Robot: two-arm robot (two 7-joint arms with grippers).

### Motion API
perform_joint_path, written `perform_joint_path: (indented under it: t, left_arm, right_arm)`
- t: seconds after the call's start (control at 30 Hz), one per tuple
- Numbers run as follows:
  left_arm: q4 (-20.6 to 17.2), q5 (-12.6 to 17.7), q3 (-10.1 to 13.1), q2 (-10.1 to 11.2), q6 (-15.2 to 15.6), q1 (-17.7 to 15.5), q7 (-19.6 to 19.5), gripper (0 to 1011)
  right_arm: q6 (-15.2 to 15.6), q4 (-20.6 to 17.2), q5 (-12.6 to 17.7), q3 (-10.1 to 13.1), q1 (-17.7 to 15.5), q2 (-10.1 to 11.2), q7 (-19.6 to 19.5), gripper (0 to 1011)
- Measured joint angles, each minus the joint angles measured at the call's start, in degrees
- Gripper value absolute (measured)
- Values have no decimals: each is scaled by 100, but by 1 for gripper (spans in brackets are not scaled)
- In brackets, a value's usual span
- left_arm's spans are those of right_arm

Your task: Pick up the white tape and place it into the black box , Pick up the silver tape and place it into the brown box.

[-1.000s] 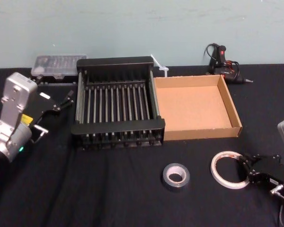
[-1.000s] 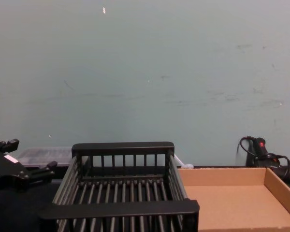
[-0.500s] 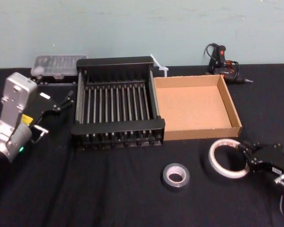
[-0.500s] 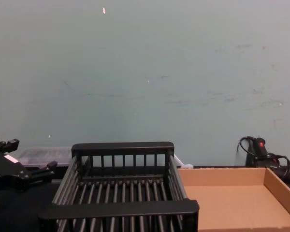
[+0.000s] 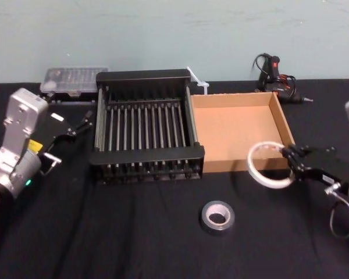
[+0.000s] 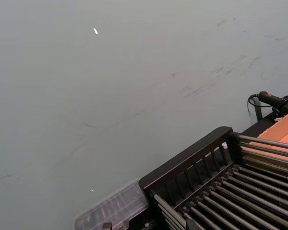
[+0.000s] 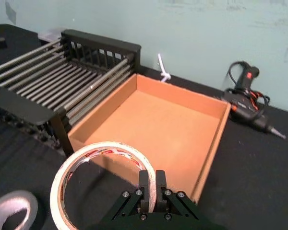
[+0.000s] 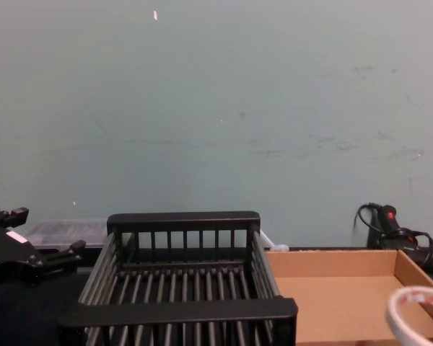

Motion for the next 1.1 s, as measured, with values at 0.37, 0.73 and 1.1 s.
perform_joint_path:
  t: [0.37,0.73,1.1]
  left_arm:
    - [0,0,0,0,0,0,0,1001]
    - [0,0,0,0,0,0,0,1001]
    - [0,0,0,0,0,0,0,1001]
  right_arm:
    - [41,377,-163,-441,756,-198,74,93]
    - [18,744,-329,-854,1448,-459,215,92]
    - [100,1144,-439,-1201,2004,-738,302,93]
